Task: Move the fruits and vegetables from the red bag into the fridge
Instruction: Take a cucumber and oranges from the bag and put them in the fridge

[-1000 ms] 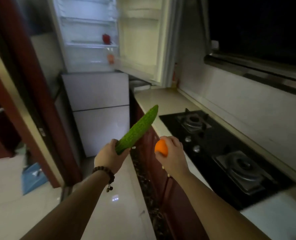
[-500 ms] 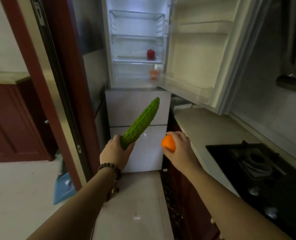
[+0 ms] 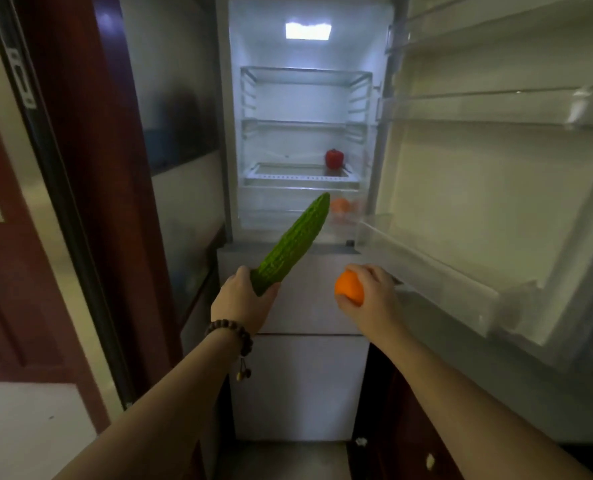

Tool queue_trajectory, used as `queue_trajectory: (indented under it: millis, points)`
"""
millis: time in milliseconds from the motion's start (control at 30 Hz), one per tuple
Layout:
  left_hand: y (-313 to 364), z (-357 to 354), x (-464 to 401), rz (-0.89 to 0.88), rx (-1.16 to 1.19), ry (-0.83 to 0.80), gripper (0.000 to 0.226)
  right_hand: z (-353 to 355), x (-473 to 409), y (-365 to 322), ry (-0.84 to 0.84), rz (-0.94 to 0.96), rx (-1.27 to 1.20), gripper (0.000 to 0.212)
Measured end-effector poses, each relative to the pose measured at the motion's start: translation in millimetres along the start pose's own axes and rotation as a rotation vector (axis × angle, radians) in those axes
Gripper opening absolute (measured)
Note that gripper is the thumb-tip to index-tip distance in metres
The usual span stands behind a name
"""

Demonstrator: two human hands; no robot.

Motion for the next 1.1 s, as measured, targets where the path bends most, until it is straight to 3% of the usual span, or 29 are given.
queue_trajectory:
  millis: [333,533,767,1000,1100]
  points:
    - [5,-20,-179,0.051,0.294,-0.115,0.027,-60,-152,27,0.014,0.077,-0.011,0.053]
    - [11,-24,-301,0.052,0.402,-0.229,0.042,-95,-253,33,0.055,0.091,-0.010,0.056]
    - [17,-34,-419,-0.016,0.343,-0.234,0.043,-113,-362,35,0.122,0.074,0.009,0.056]
    - [30,-63,-510,-0.057,0.438,-0.088,0.031,-128,-437,63,0.107,0.069,0.030,0.055]
    - [29,-85,-547,-0.082,0.416,-0.093,0.043,-133,-463,72,0.092,0.093,0.037,0.054]
Point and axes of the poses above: each hand's wrist, its own x-axis away from the middle knuckle, its own z-axis out of the back of the hand, y = z × x, the point moved 8 cm from there along -x, towards the middle knuckle, and after that the axes turned 1 degree about -z, right-handed, at the moved point
